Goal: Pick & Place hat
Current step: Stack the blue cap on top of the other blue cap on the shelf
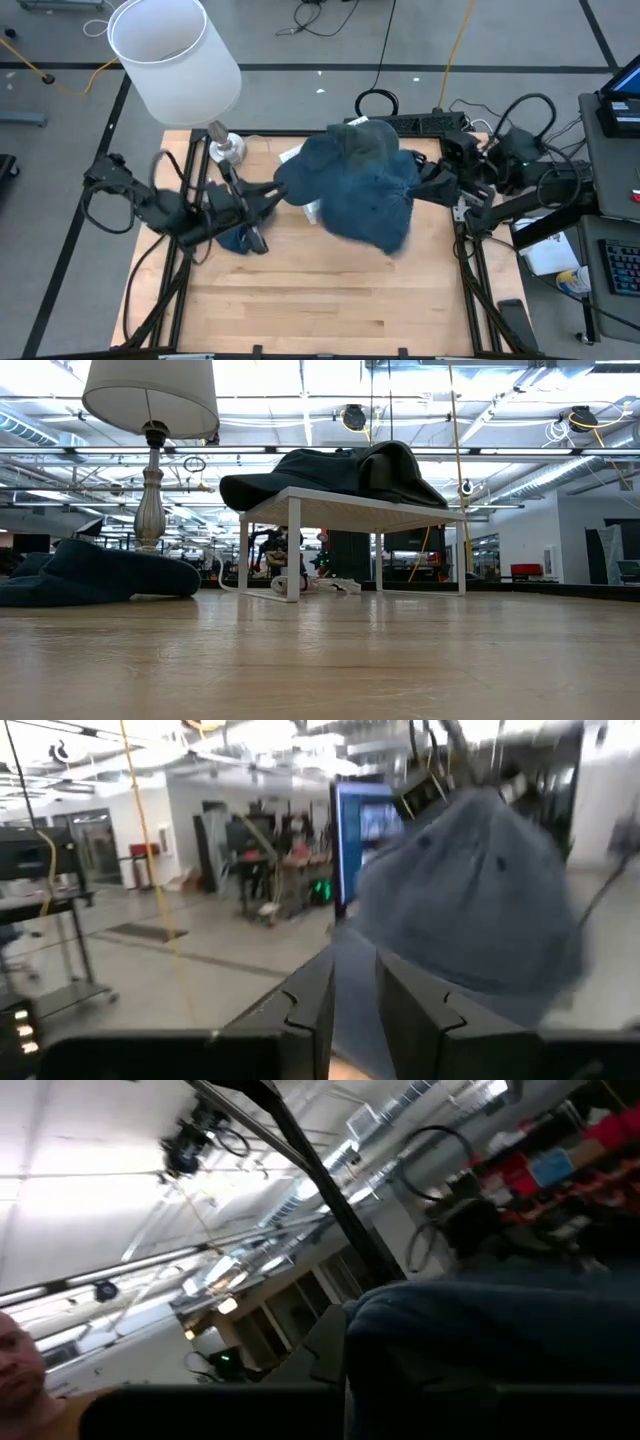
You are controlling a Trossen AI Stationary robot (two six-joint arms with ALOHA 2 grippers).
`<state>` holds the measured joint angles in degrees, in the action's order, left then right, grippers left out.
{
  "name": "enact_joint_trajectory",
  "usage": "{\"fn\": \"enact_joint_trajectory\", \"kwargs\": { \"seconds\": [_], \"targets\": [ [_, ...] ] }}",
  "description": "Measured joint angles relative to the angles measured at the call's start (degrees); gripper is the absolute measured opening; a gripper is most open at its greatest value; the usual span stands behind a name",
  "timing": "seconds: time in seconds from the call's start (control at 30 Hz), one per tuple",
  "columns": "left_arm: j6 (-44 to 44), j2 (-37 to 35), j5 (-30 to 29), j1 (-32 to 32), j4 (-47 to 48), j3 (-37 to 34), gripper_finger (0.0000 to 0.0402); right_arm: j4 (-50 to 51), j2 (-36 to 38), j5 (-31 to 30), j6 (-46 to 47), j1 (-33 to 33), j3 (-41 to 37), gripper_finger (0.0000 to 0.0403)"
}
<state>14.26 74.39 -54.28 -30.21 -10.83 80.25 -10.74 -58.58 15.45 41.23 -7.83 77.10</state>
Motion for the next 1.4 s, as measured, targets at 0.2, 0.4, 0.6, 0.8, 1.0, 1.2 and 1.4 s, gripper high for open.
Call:
{"fn": "enact_joint_trajectory", "kwargs": {
  "seconds": [0.2,0.4,0.6,0.8,1.0,1.2,1.4],
  "targets": [
    [-0.4,0.0,-6.2,-4.2,8.6,0.0,0.0077,10.5,-0.4,0.4,0.1,2.5,4.3,0.0013],
    [-3.0,0.0,-7.8,-8.2,11.3,0.0,0.0076,17.9,-2.8,1.8,0.2,4.9,8.4,0.0013],
    [-2.7,0.0,-7.9,-11.8,11.4,0.0,0.0076,21.0,-7.5,4.0,-3.1,7.8,13.2,0.0013],
    [-2.7,0.0,-7.8,-14.3,12.1,0.0,0.0076,25.9,-14.2,4.3,-11.2,9.2,19.6,0.0013],
    [-2.8,0.0,-7.8,-16.6,12.4,0.0,0.0076,35.4,-20.7,4.2,-21.3,9.9,28.3,0.0013],
    [-2.6,0.0,-7.8,-18.4,12.4,0.0,0.0076,39.6,-26.6,4.2,-28.2,11.2,34.7,0.0013],
    [-2.8,0.0,-7.8,-19.7,13.6,0.0,0.0076,39.4,-30.8,4.0,-36.6,13.2,38.1,0.0013]
  ]
}}
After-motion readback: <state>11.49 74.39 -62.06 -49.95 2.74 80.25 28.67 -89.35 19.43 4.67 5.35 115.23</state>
